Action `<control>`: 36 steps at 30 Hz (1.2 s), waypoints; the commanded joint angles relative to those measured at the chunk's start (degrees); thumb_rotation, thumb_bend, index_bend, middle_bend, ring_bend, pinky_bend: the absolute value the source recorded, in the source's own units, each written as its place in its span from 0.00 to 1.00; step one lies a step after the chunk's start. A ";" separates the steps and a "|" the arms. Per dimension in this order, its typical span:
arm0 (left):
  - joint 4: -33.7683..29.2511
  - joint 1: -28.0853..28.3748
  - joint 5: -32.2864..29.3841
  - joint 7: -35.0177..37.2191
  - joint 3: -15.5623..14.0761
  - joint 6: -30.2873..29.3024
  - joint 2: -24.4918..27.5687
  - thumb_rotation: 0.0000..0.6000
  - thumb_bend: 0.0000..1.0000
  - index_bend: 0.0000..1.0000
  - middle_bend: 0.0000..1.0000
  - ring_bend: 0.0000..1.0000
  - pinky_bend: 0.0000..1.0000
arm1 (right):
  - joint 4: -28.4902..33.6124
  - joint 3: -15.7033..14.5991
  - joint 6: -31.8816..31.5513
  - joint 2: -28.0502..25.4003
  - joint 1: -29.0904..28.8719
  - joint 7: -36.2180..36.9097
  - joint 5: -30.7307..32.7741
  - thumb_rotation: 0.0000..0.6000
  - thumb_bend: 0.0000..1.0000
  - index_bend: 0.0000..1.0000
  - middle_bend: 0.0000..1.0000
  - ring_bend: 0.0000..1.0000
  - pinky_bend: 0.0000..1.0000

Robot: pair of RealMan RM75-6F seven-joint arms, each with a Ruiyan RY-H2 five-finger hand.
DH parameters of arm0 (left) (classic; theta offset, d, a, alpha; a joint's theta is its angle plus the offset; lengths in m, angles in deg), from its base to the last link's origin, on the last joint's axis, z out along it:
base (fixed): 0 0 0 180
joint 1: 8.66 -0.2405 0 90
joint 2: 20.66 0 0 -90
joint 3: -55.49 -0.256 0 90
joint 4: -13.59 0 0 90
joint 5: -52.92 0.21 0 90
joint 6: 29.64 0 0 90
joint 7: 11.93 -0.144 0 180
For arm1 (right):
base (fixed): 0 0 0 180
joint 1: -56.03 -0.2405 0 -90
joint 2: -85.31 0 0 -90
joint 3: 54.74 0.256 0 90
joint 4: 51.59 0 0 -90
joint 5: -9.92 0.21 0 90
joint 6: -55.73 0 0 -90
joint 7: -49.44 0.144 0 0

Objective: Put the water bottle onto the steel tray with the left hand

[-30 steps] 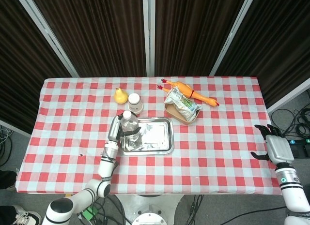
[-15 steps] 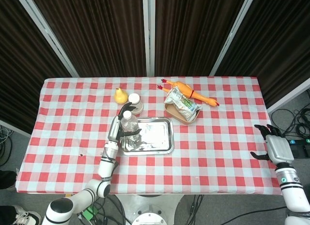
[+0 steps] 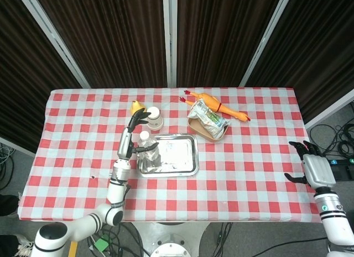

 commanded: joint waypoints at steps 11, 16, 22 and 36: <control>-29.98 -4.12 -1.28 -16.39 7.81 -0.14 23.47 1.00 0.00 0.17 0.31 0.23 0.30 | 0.56 -0.37 -1.49 -0.18 0.64 0.22 -1.61 1.00 0.12 0.12 0.15 0.00 0.05; -25.07 -7.01 -1.58 -24.50 5.21 4.40 33.55 1.00 0.17 0.27 0.32 0.23 0.30 | 0.25 -0.42 -4.01 0.22 1.38 1.53 -4.32 1.00 0.12 0.12 0.16 0.00 0.05; -15.11 -10.31 -2.20 -28.58 0.29 9.31 39.28 1.00 0.24 0.28 0.32 0.23 0.30 | 0.12 -0.58 -5.32 0.53 1.73 1.83 -5.96 1.00 0.11 0.12 0.16 0.00 0.05; -10.28 -8.20 2.89 -49.53 -9.55 17.56 39.31 1.00 0.14 0.31 0.28 0.19 0.24 | -0.48 -0.41 -4.24 0.75 1.31 1.46 -5.10 1.00 0.13 0.12 0.16 0.00 0.05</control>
